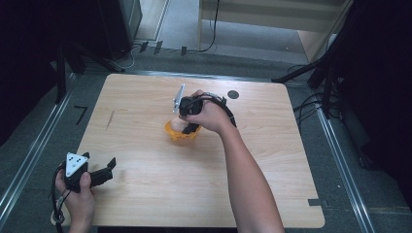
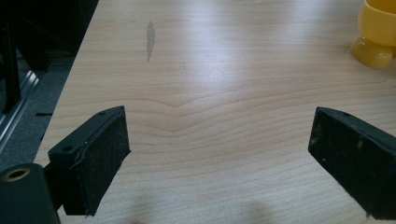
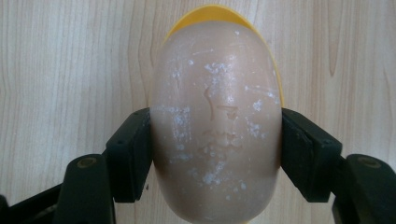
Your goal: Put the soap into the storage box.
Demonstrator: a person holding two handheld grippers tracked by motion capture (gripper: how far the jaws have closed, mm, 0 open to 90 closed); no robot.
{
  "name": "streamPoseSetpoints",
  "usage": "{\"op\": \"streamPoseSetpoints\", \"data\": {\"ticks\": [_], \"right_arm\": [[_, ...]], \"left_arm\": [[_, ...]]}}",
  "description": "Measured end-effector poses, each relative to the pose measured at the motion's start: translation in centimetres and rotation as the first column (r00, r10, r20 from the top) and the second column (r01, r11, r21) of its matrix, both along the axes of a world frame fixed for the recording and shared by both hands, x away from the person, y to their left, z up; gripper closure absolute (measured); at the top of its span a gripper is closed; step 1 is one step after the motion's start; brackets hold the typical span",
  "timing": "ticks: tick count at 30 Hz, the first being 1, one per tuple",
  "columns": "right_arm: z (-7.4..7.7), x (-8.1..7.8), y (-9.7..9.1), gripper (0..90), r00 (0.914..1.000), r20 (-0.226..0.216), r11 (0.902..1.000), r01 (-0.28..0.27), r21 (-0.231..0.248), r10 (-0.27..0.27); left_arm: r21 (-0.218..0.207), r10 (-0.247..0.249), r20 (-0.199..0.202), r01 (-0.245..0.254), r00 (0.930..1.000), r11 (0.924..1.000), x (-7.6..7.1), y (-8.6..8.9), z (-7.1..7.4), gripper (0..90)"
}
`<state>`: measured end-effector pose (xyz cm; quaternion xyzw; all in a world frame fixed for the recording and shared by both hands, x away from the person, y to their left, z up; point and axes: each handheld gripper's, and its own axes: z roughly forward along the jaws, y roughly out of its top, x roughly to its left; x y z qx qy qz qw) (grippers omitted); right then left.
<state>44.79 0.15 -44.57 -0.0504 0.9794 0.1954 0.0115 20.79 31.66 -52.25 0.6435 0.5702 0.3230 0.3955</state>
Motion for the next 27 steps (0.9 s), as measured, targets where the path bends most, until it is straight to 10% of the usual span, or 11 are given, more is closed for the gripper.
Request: {"op": "streamPoseSetpoints", "data": {"ticks": [27], "right_arm": [[-0.70, 0.57, 0.19, 29.9, 0.9994, -0.028, 0.9998, 0.021, -0.008, -0.021]], "left_arm": [[-0.006, 0.002, -0.001, -0.002, 1.0000, 1.0000, 0.02, 0.03, -0.01, 5.7]]}}
